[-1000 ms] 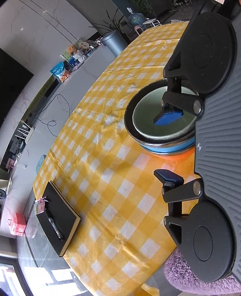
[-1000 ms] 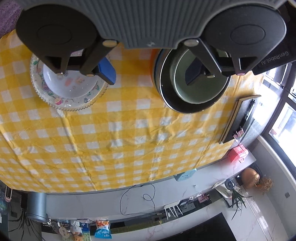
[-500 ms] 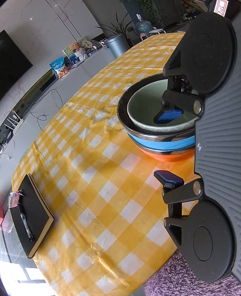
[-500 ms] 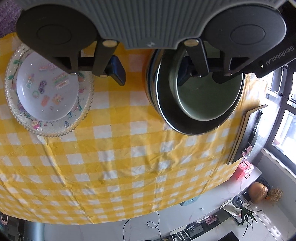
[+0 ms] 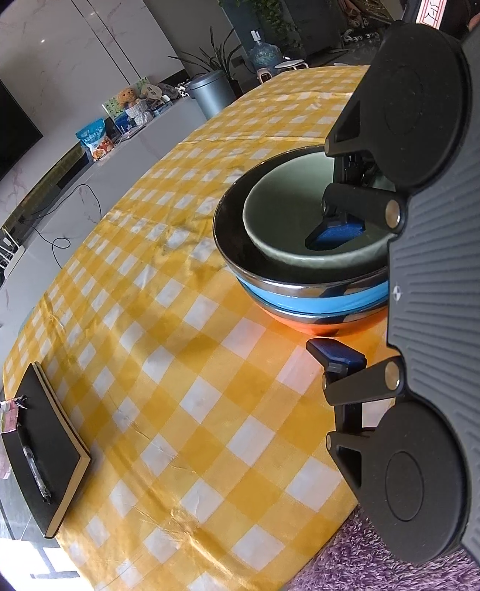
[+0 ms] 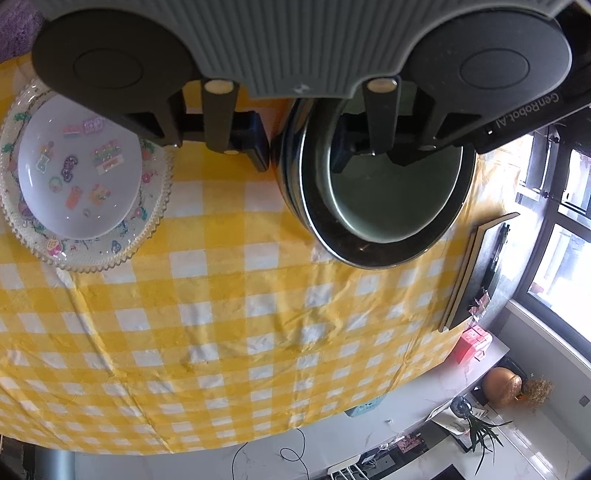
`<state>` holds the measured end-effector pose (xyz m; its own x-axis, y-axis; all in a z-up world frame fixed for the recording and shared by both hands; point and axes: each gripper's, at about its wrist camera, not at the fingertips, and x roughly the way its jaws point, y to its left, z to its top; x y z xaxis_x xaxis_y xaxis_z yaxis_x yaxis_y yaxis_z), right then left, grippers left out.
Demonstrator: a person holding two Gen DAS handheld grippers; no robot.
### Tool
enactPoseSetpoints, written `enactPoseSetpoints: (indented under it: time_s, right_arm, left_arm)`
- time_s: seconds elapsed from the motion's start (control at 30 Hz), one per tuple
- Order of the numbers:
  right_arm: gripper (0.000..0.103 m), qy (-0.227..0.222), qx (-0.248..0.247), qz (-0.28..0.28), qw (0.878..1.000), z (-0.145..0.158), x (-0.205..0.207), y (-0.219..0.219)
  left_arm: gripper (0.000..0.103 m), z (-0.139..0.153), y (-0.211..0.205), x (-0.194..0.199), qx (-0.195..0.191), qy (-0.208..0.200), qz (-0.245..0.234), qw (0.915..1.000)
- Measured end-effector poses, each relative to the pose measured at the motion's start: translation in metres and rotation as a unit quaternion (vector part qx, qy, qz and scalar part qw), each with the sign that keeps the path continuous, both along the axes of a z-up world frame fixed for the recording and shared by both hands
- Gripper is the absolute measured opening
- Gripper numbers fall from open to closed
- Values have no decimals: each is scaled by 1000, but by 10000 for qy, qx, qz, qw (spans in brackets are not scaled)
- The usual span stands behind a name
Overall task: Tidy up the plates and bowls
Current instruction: 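Grip the bowl stack rim with the left tool while the right tool grips it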
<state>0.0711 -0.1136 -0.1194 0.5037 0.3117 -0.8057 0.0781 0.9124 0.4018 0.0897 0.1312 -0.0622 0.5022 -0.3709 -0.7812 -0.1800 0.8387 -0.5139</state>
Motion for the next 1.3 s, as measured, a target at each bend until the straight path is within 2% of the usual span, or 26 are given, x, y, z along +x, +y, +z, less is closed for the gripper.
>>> enactPoseSetpoints:
  time_s: [0.13,0.27,0.47,0.63,0.87,1.3]
  right_arm:
    - [39,66,269,-70,9996,-7,3,-6]
    - [41,85,396,-57,9992,-9,5,-7]
    - [39,136,657,-180,9976,-12,4,-16]
    - [38,70,539,-154,9984,-9,-1,-15]
    - [37,-51,633,-273,9976,1,-13,-28]
    - [37,-345,945,-715,9924,24,-55,-86]
  left_arm:
    - [51,-1,1,0,-38,27,-21,10000]
    - [46,3,-8,3,350,6,-141,9993]
    - [44,6,-14,3,610,-19,-266,9978]
    - [44,7,-14,0,550,7,-256,9982]
    - [43,22,-26,-10,572,-122,-329,9977]
    - [44,53,-81,-28,642,-407,-762,9942]
